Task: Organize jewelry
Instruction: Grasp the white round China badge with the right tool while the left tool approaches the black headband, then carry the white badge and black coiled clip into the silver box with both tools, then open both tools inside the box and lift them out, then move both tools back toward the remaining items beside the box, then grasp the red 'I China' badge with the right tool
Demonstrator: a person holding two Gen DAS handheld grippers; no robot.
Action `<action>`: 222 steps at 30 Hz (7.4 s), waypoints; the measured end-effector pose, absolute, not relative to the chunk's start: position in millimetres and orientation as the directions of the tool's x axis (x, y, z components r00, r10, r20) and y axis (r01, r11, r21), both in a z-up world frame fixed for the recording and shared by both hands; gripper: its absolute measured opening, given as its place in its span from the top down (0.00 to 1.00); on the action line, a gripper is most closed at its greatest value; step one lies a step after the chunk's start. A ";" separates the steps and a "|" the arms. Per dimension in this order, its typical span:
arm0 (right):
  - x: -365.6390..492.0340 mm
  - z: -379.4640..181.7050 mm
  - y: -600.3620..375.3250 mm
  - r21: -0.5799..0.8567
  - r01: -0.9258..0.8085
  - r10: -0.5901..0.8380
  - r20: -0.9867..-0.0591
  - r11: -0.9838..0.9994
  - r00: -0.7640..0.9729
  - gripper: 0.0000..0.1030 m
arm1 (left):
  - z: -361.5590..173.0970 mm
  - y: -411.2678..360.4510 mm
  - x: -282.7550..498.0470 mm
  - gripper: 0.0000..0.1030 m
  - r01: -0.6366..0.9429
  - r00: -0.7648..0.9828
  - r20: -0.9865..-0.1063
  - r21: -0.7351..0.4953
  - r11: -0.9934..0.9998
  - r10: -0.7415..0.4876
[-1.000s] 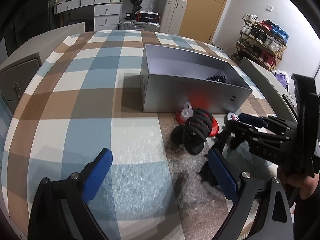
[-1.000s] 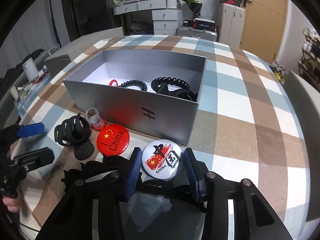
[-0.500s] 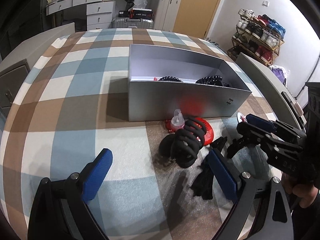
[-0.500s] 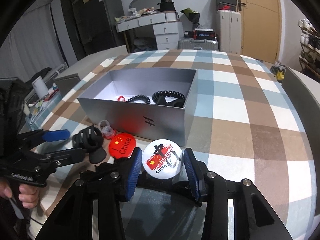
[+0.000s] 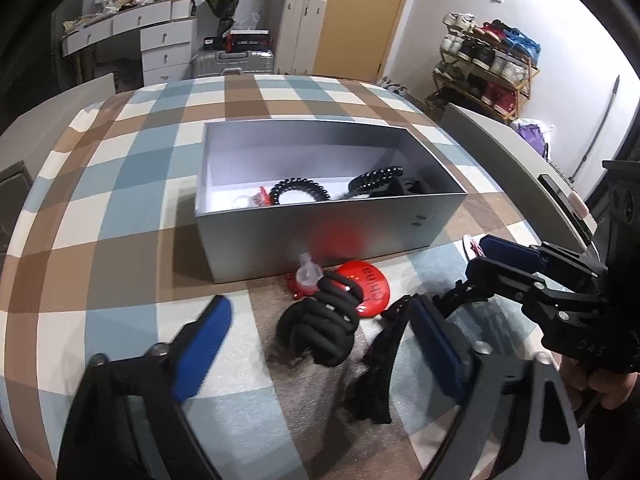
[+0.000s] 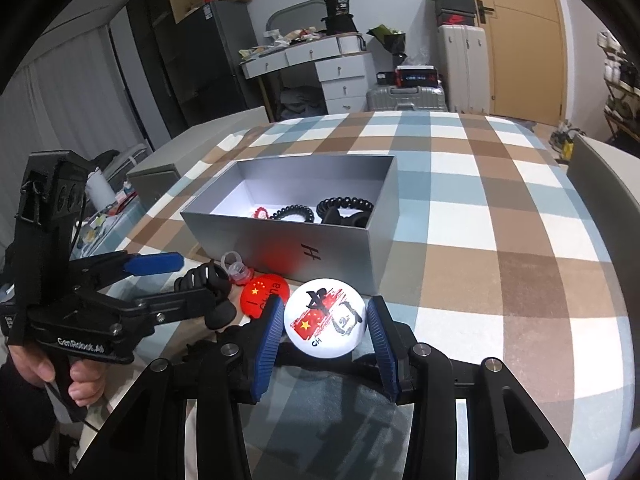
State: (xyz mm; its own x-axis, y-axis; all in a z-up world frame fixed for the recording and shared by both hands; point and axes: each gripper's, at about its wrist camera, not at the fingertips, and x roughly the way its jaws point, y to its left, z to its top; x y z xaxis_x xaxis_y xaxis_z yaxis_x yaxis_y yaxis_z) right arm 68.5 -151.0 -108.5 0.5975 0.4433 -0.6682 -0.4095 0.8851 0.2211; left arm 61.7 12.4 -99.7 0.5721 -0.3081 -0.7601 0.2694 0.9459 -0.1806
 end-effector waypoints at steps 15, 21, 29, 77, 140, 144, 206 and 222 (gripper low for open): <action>58.3 -102.0 -157.1 0.203 -0.398 0.425 -0.664 0.895 0.615 0.59 | -100.6 11.4 59.0 0.75 0.303 0.523 -0.769 -0.236 0.923 -0.368; 56.4 -95.3 -158.0 0.239 -0.390 0.446 -0.647 0.889 0.619 0.59 | -94.7 21.1 47.3 0.75 0.291 0.538 -0.758 -0.244 0.925 -0.369; 55.3 -85.1 -148.1 0.250 -0.421 0.477 -0.627 0.872 0.616 0.59 | -81.4 43.6 28.1 0.75 0.233 0.596 -0.737 -0.220 0.947 -0.318; 162.9 -72.6 -114.3 0.272 -0.456 0.521 -0.594 0.847 0.613 0.59 | -67.7 17.4 139.5 0.75 0.297 0.554 -0.726 -0.287 0.911 -0.409; 44.7 -73.3 -164.5 0.208 -0.333 0.389 -0.596 0.920 0.702 0.04 | -70.0 25.1 38.6 0.20 0.189 0.647 -0.719 -0.172 0.967 -0.254; 45.8 -85.7 -158.9 0.228 -0.349 0.412 -0.613 0.909 0.674 0.04 | -88.8 31.9 30.9 0.17 0.175 0.613 -0.756 -0.155 0.972 -0.231; 96.2 -137.2 -67.1 0.073 -0.457 0.335 -0.783 0.886 0.525 0.55 | -103.3 93.4 21.2 0.17 0.049 0.626 -0.755 -0.209 0.977 -0.193; 91.9 -137.0 -57.7 0.012 -0.476 0.309 -0.776 0.879 0.550 0.60 | -108.4 97.9 21.6 0.17 0.039 0.610 -0.764 -0.239 0.970 -0.212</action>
